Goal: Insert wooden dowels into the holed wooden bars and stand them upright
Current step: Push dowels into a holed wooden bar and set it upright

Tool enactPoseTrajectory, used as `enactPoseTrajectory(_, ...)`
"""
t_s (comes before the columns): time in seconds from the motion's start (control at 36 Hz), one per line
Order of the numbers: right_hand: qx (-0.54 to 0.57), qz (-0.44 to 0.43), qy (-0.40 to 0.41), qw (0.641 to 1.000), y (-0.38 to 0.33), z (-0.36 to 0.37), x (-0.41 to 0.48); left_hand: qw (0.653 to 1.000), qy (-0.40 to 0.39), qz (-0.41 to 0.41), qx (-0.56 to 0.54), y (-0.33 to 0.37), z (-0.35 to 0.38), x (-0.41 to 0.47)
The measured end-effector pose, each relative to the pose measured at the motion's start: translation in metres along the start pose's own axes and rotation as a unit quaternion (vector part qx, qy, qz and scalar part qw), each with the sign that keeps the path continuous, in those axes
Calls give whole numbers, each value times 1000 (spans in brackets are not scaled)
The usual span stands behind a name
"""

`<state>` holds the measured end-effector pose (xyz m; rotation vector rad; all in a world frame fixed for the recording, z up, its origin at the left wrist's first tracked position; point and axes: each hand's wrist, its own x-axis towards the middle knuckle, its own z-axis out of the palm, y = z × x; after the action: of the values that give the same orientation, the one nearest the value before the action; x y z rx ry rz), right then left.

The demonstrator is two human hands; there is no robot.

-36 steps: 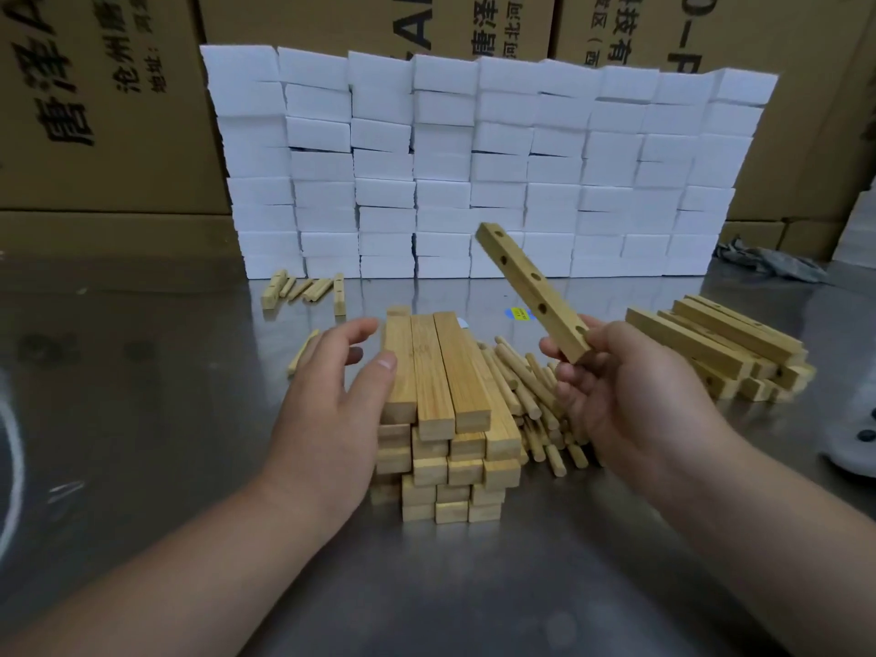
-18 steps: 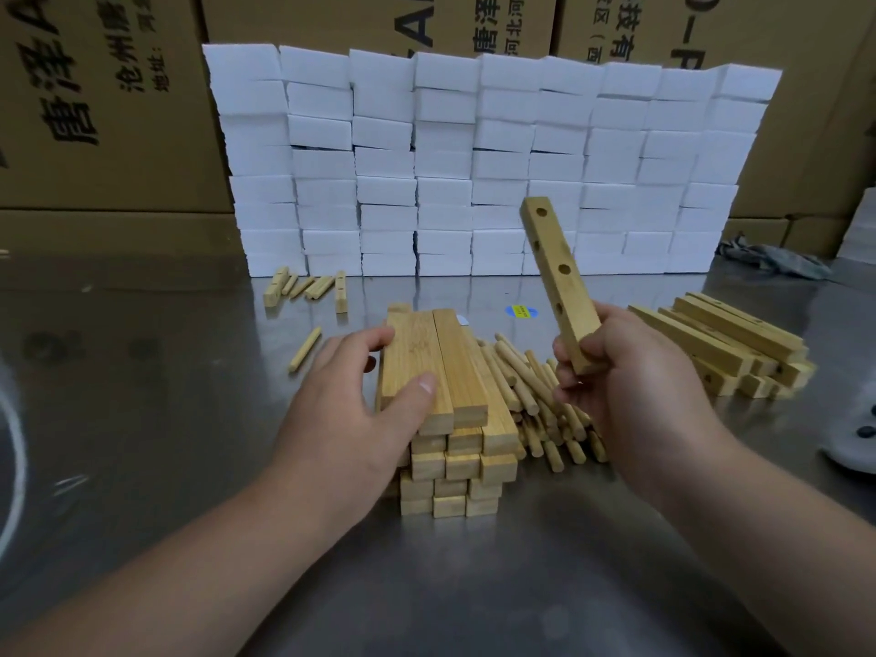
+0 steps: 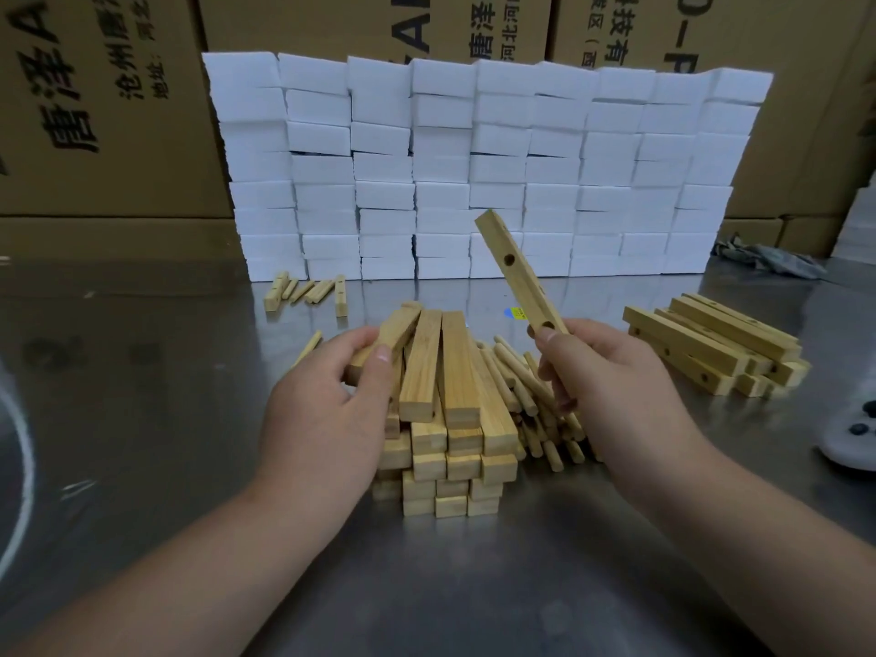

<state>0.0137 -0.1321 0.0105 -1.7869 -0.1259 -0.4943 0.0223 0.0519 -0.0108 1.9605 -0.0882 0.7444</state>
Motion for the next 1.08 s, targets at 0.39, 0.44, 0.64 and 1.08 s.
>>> enactPoseTrajectory(0.39,-36,-24,-10,999,0,3,-3,998,42,40,-30,5,0,-8)
enactPoseTrajectory(0.44,-39,-25,-10,999,0,2,-2,998,41,41,-36,7,-1,-9)
enactPoseTrajectory(0.64,-37,-29,-13,999,1,4,-3,995,26,70,-60,17,-3,-16)
enactPoseTrajectory(1.08,-4,-32,4,999,-2,3,-4,991,91,56,-82,21,-9,-6)
